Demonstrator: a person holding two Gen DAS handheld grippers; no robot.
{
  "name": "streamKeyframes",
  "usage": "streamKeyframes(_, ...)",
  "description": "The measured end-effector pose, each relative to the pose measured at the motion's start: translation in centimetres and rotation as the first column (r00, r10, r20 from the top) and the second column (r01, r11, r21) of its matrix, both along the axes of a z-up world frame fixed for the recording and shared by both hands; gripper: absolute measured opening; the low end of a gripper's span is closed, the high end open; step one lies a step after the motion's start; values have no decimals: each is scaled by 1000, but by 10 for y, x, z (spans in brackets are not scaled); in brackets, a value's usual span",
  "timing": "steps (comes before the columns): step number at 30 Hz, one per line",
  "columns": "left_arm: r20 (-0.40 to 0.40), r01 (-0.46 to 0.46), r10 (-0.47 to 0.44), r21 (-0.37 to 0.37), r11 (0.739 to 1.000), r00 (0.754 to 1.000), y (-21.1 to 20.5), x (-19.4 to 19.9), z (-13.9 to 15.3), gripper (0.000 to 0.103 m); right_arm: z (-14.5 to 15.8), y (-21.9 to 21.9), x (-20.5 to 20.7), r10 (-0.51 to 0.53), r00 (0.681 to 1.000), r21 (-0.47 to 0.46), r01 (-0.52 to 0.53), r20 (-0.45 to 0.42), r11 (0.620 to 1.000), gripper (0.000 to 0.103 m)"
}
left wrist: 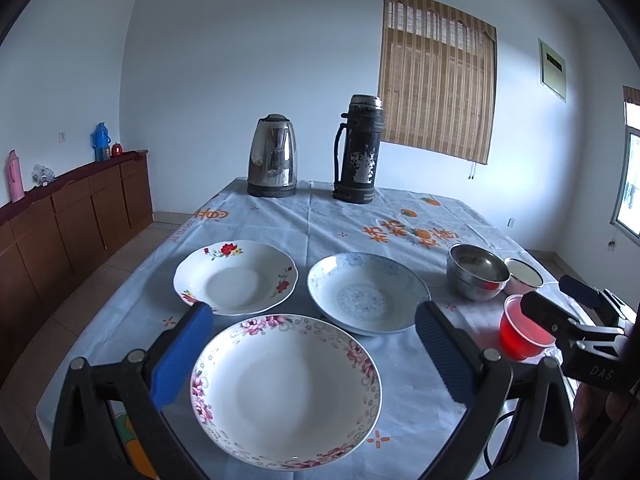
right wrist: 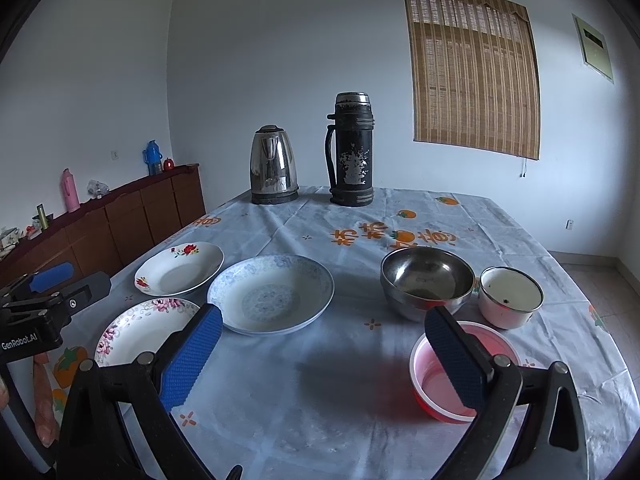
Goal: Organize plates and bowls
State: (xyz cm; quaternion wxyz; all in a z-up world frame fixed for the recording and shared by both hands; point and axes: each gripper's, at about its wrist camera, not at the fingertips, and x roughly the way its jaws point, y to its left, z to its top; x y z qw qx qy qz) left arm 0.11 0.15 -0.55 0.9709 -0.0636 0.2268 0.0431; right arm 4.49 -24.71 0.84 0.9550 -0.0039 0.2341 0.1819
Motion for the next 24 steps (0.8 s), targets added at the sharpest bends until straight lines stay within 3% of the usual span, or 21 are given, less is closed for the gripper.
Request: streamKeyframes(24,-52,-46,45,-14,999,998,17,14,-16,103,-16,20,15,30,998,-11,-31,-50,999,102)
